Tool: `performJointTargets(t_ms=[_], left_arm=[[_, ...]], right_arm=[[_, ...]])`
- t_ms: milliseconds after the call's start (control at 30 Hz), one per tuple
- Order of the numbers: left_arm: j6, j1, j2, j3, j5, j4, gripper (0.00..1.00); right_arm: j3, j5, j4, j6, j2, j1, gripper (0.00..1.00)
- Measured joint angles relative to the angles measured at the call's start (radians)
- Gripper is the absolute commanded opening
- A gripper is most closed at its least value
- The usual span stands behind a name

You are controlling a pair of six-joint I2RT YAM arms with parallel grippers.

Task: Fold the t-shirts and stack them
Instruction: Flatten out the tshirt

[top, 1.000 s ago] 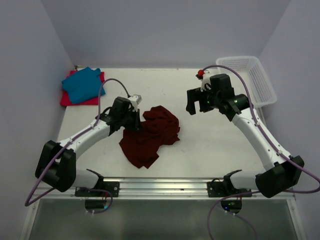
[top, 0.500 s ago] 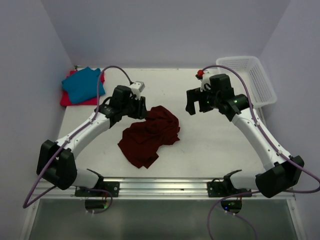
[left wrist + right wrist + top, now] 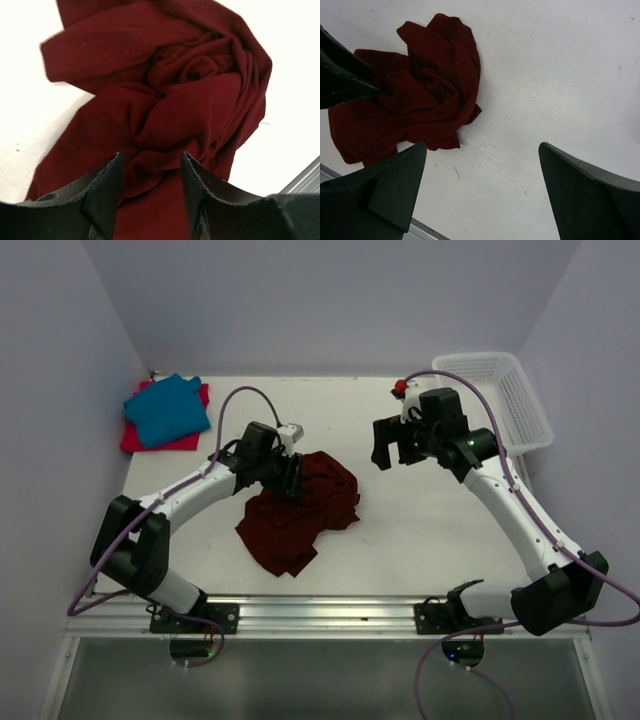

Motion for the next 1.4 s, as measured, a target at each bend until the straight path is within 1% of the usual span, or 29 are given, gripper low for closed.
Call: performJointTargets(t_ms=[100,133,167,200,367,500,567,667,800,1000,1133,1233,1300,1367,1400], left_arm=[[0.0,-0.005,0.029,-0.005,0.024,-0.003,0.44],[0.0,-0.007,0.043,-0.005,0.03,-0.004,0.23],[-0.002,-0.008,0.059,-0.005,0.035,-0.005,0.09],[-0.003,-0.009,0.077,-0.005,0.04,-0.006,0.0],[0.0,-0.013,0.131,-0.007,0.053,-0.018,0.0],[0.0,-0.027,0.107,-0.004,0.023,-0.025,0.0],[0.0,-0.032,0.077,0.029,-0.013,-0.056,0.0],[0.004,-0.036,0.041,0.151,-0.074,-0.122,0.0],[0.03,-0.037,0.027,0.446,-0.151,-0.199,0.0],[0.07,-0.037,0.049,0.888,-0.202,-0.314,0.0],[0.083,-0.037,0.078,1.094,-0.208,-0.353,0.0],[0.092,-0.037,0.099,1.179,-0.177,-0.385,0.0],[0.098,-0.042,0.103,1.191,-0.155,-0.412,0.0],[0.105,-0.06,0.096,1.155,-0.162,-0.444,0.0],[0.105,-0.074,0.076,1.092,-0.18,-0.451,0.0]], right_arm=[[0.0,0.0,0.0,0.0,0.0,0.0,0.99],[0.0,0.0,0.0,0.0,0.0,0.0,0.99],[0.0,0.001,0.0,0.0,0.0,0.0,0.99],[0.0,0.001,0.0,0.0,0.0,0.0,0.99],[0.0,0.001,0.0,0.0,0.0,0.0,0.99],[0.0,0.002,-0.001,0.0,0.0,0.0,0.99],[0.0,0.002,-0.002,0.0,0.0,0.0,0.99],[0.0,0.001,-0.002,0.0,0.0,0.0,0.99],[0.0,0.002,-0.002,0.0,0.0,0.0,0.99],[0.0,0.006,-0.002,0.001,0.0,0.0,0.99],[0.0,0.024,-0.001,0.001,0.0,0.0,0.99],[0.0,0.034,-0.001,0.001,0.0,0.0,0.99],[0.0,0.046,-0.001,0.001,0.0,0.0,0.99],[0.0,0.052,-0.001,0.002,0.0,0.0,0.99],[0.0,0.054,-0.001,0.002,-0.001,0.0,0.99]])
